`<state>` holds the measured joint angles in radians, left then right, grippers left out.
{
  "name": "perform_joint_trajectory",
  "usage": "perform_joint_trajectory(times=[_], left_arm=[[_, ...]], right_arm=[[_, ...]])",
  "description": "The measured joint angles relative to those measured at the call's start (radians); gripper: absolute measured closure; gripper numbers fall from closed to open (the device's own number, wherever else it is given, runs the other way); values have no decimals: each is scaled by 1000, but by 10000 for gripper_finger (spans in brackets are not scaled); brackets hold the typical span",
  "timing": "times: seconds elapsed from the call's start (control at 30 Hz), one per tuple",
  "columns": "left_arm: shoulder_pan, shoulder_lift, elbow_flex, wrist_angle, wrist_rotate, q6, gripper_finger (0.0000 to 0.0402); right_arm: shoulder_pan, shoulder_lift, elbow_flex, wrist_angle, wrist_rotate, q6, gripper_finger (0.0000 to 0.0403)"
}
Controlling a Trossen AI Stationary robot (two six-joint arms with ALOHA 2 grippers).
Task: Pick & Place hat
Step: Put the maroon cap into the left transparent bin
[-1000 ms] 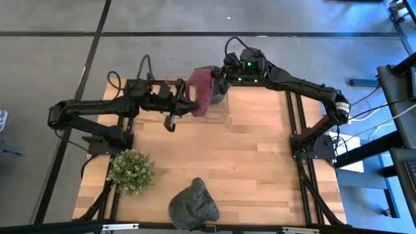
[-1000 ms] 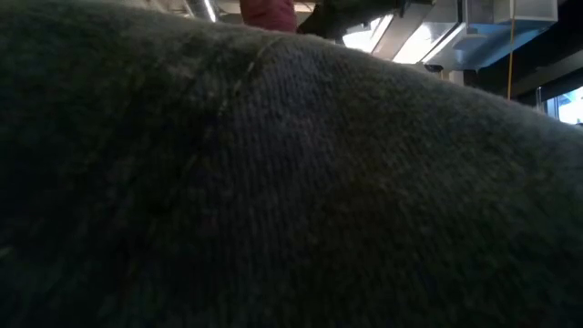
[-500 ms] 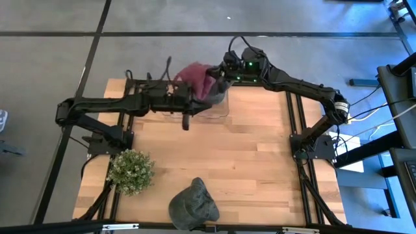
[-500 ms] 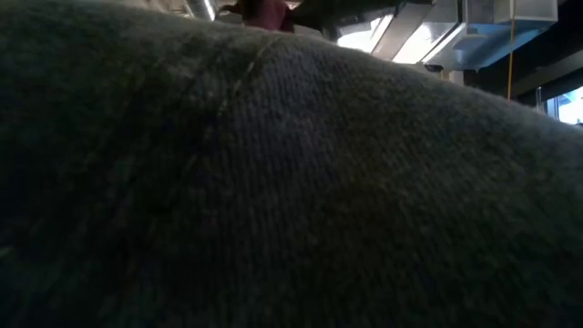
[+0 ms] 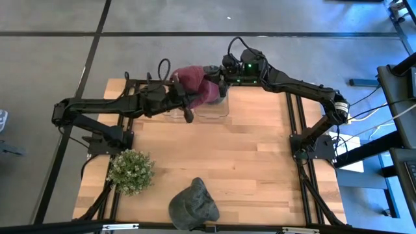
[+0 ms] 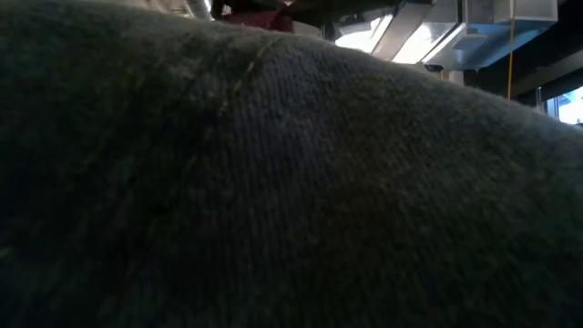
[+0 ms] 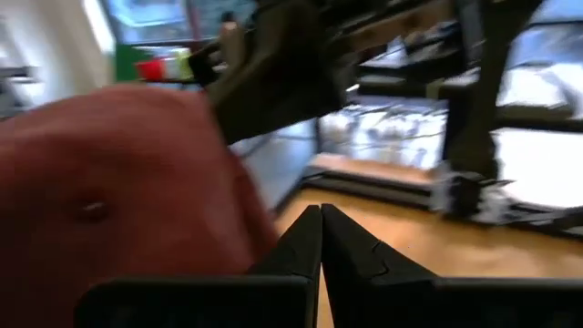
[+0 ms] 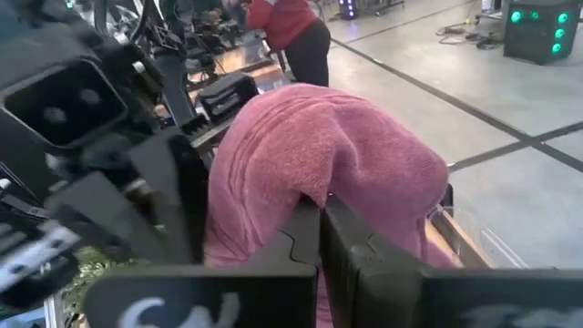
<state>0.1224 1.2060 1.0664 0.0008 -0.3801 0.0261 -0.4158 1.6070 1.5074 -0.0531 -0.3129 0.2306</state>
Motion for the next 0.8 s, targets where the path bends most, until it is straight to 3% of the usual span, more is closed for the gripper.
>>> perform_joint_trajectory(times=[0.37,0.6,0.8], left_arm=[[-64,5,0,-76,-378,197,394],[-84,5,0,-88,-391,279,347],[-99,5,0,-88,-470,368,290]], right_arm=[[2,0,0,14,4,-1,401],[3,0,0,39,3,2,401],[3,0,0,49,2,13,401]])
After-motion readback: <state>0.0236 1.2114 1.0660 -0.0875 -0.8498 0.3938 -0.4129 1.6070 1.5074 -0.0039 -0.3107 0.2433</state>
